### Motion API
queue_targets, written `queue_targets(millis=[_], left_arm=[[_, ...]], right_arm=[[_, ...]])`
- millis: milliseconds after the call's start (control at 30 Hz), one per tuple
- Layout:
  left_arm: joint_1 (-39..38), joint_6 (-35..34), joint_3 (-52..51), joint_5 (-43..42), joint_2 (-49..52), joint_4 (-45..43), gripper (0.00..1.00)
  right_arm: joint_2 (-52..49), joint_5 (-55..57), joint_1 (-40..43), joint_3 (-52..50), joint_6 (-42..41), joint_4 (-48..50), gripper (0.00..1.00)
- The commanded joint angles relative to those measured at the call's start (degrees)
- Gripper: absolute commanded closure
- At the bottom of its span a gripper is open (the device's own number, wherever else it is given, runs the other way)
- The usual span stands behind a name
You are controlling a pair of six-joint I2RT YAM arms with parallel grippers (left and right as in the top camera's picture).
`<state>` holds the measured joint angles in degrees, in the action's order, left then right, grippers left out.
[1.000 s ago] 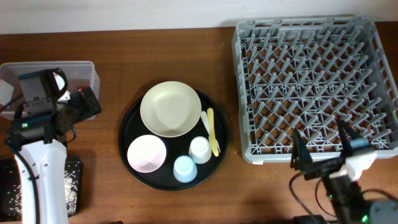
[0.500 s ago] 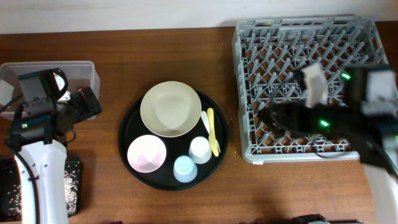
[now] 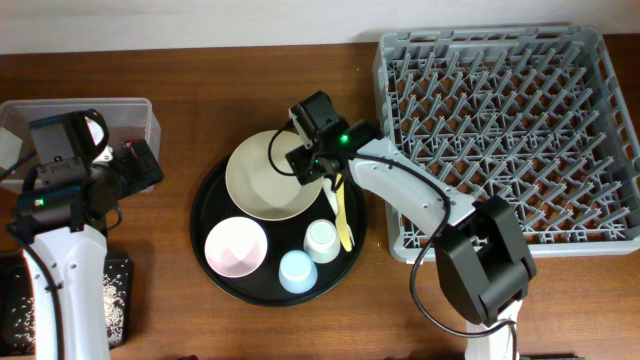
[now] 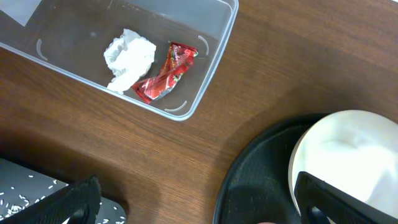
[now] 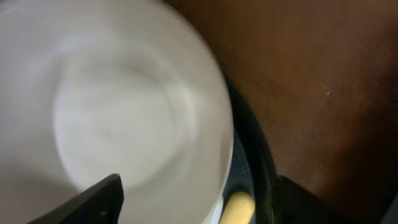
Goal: Sort waste into correct bins and load items into the dishwasher rack
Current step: 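Reach the right gripper to the beige plate rim and grasp it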
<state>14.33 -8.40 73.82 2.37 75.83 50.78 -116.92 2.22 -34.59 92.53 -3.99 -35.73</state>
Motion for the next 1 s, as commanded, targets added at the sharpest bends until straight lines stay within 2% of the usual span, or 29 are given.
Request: queue_targets(millis=[0,133,167,300,433,667,767,900,967], left_arm=[[0.2,0.3,0.5,0.0,-0.5,-0.1,0.01],[0.2,0.3,0.5,0.0,-0.5,-0.1,0.01],[0.2,0.3,0.5,0.0,-0.5,-0.1,0.01],[0.2,0.3,0.5,0.0,-0.5,-0.1,0.01],[0.2,0.3,0.5,0.0,-0.5,-0.1,0.01],[0.2,0.3,0.5,0.0,-0.5,-0.1,0.01],[0.2,0.3,0.5,0.0,-0.5,-0.1,0.01],[0.2,0.3,0.5,0.0,-0.5,-0.1,0.01],[0.2,0.3,0.5,0.0,-0.5,-0.1,0.01]], right_arm=[[-0.8,1.4,0.3,0.3,0.5,4.0,0.27],[-6.8,1.5,1.7,0.3,0.5,7.8,0.4],[-8.4,1.5,2.5,0.3,0.5,8.6,0.47],[-9.2,1.5,4.3,0.3,0.5,9.0,0.49],[-9.1,-2.2,3.9,0.3,0.5,8.5,0.6],[-7.0,-2.0,3.9,0.4,0.5,8.5,0.64],[-6.8,-2.0,3.8,0.4,0.5,7.4,0.69],[-6.7,-2.0,3.8,0.4,0.5,6.4,0.7],[-6.2,-2.0,3.8,0.4,0.5,6.4,0.65]])
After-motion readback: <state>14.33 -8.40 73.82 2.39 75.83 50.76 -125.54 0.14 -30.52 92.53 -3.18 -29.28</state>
